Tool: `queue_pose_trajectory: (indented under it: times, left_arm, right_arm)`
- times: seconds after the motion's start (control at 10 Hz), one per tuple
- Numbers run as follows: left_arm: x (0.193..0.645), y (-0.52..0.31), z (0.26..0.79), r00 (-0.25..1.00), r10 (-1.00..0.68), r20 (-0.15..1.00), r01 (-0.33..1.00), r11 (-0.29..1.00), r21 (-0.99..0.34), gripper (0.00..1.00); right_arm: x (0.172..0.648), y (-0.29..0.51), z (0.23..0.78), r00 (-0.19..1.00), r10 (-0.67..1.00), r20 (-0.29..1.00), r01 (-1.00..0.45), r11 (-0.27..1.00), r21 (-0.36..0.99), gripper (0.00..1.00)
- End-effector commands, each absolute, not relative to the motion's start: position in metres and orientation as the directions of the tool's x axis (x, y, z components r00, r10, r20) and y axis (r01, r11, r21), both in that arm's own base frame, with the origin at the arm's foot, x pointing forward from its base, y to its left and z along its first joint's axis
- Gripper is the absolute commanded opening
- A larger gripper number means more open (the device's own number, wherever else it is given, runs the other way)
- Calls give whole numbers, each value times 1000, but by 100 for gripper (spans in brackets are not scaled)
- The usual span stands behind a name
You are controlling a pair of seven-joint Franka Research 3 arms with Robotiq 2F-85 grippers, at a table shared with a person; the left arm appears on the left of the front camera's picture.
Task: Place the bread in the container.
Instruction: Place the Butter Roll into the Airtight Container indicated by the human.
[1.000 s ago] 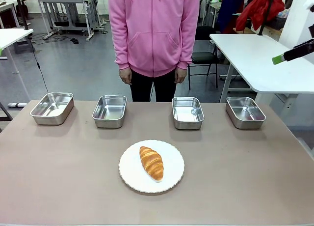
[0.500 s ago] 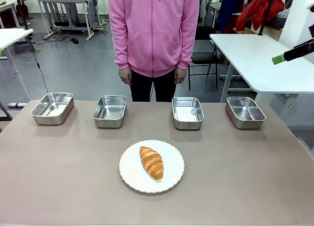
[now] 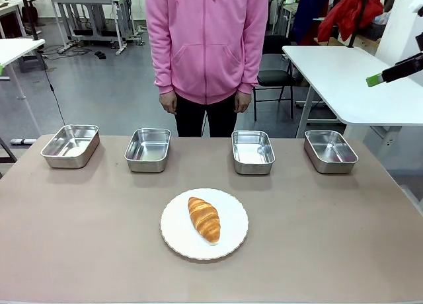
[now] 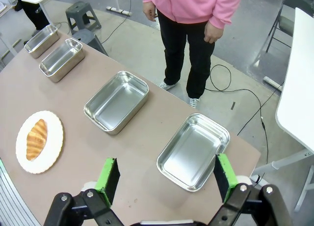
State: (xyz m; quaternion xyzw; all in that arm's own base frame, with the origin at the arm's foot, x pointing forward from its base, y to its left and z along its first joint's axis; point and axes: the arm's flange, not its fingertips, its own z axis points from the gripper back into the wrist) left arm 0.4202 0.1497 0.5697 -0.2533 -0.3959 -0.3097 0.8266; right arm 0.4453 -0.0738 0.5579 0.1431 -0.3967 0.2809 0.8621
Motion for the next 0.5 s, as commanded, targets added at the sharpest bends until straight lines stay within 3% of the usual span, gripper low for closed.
queue_pose_trajectory:
  times: [0.0, 0.4]
  left_arm:
    - [419, 150, 570, 489, -314, 814, 715, 678, -168, 100]
    - [419, 150, 570, 489, -314, 814, 715, 678, -168, 100]
  right_arm:
    - [446, -73, 558, 521, 364, 772, -602, 798, 30, 100]
    - [446, -73, 558, 521, 364, 772, -602, 798, 30, 100]
